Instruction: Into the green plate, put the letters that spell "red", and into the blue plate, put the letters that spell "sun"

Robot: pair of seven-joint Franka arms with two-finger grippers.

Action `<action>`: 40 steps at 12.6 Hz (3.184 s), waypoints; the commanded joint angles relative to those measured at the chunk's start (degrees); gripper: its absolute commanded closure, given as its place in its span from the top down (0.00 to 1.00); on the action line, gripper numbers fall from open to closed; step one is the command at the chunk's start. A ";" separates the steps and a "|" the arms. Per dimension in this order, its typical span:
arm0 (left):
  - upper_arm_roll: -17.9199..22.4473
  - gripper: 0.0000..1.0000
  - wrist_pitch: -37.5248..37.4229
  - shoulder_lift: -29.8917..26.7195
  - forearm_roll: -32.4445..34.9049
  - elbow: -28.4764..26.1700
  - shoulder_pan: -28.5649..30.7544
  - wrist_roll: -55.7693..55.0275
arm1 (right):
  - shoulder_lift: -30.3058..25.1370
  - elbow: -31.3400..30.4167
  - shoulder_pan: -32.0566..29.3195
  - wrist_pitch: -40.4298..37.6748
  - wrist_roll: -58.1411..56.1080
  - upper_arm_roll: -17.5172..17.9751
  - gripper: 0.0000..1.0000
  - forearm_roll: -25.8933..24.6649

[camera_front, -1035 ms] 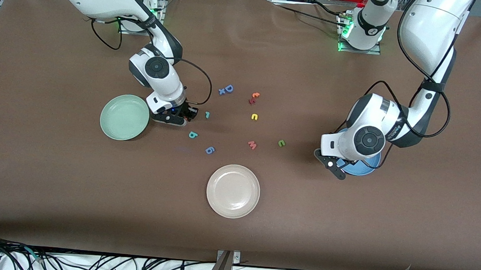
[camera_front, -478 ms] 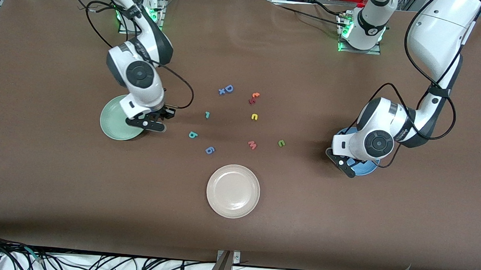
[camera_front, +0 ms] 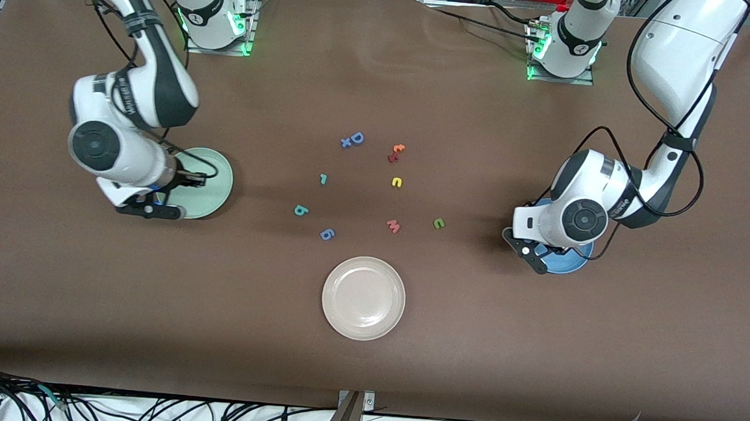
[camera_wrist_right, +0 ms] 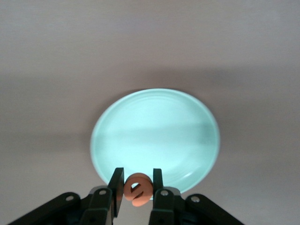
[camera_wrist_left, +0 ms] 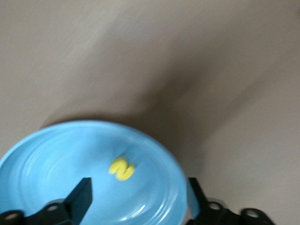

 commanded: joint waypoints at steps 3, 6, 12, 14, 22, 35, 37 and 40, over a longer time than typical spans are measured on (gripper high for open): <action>-1.91 1.00 0.04 -0.99 -3.91 0.53 -4.63 -15.72 | -0.34 -2.45 0.02 -0.04 -8.58 -5.04 0.11 1.64; -2.17 1.00 1.00 0.32 -3.12 0.71 -9.81 -39.01 | 0.45 -7.45 -0.07 4.61 -11.06 -6.28 0.10 3.40; -1.65 1.00 12.24 6.73 -2.85 4.39 -16.14 -67.07 | 4.84 -12.12 -1.47 9.81 -14.66 -6.99 0.16 3.40; -1.56 1.00 12.70 7.18 -1.37 4.75 -16.77 -72.63 | 5.90 -12.12 -1.82 10.42 -15.02 -6.99 0.19 3.40; -1.47 0.43 14.99 9.38 4.88 5.01 -17.12 -81.88 | 3.80 -10.20 -1.65 8.85 -13.18 -6.38 0.82 3.66; -1.56 0.04 9.81 5.70 5.06 6.16 -14.93 -77.59 | 12.91 7.73 5.46 10.49 20.65 7.78 0.82 6.48; -1.82 0.04 6.92 4.20 5.06 6.16 -13.52 -73.90 | 16.69 8.62 9.40 15.76 24.86 7.69 0.84 6.04; -1.82 0.04 0.69 2.44 5.06 6.16 -11.24 -67.67 | 20.48 8.79 11.53 22.10 25.77 7.60 0.85 5.60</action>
